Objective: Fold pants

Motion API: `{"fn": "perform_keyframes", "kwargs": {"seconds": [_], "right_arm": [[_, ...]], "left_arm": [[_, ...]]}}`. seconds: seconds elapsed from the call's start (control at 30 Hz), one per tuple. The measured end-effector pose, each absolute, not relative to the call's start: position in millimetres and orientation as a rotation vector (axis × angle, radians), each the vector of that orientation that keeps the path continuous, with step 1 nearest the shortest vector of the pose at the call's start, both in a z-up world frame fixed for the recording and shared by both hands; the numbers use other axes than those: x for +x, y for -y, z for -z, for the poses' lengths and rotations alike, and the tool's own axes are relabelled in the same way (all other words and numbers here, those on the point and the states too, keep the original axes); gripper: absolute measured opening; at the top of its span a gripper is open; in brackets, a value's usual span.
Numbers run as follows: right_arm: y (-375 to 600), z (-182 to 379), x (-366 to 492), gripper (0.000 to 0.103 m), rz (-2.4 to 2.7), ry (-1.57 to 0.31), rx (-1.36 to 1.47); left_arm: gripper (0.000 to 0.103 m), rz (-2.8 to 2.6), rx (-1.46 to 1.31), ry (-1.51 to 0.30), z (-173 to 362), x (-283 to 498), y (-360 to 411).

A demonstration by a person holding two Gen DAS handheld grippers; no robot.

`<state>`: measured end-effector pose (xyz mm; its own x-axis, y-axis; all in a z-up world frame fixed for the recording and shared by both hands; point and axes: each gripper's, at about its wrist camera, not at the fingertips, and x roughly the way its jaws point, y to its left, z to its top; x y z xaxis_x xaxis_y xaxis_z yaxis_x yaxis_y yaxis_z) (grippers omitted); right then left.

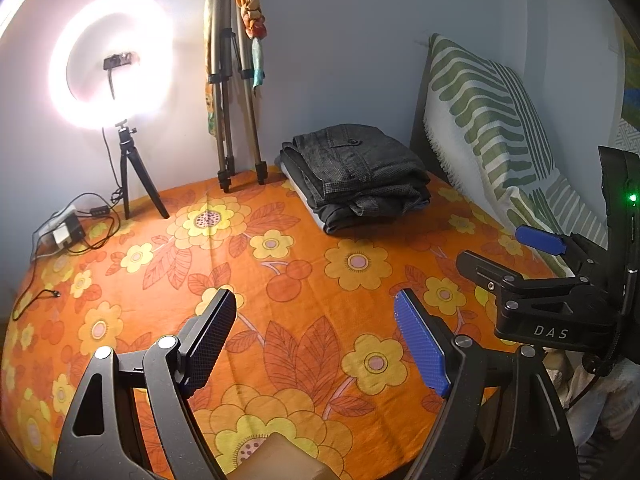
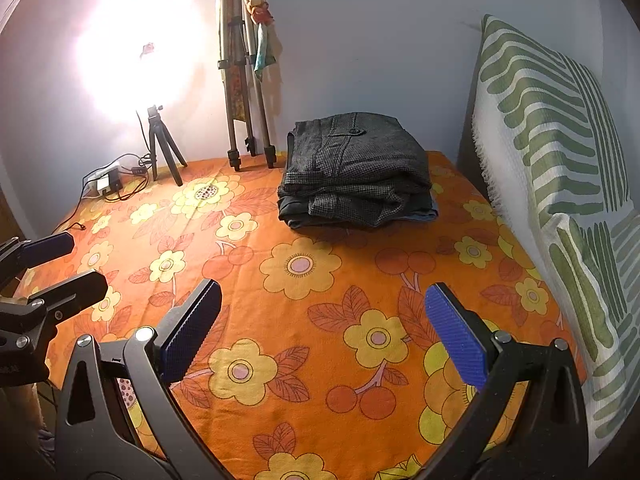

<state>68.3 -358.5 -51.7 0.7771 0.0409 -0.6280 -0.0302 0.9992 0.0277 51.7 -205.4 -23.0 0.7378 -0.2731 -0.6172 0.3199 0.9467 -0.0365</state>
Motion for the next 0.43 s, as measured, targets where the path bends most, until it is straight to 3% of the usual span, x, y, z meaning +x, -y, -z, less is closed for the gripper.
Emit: {"fn": "perform_keyframes", "kwargs": {"seconds": [0.43], "right_arm": [[355.2,53.9,68.7,0.103,-0.043,-0.685,0.009]], "left_arm": [[0.082,0.315,0.093,-0.655,26.6,54.3,197.2]]}}
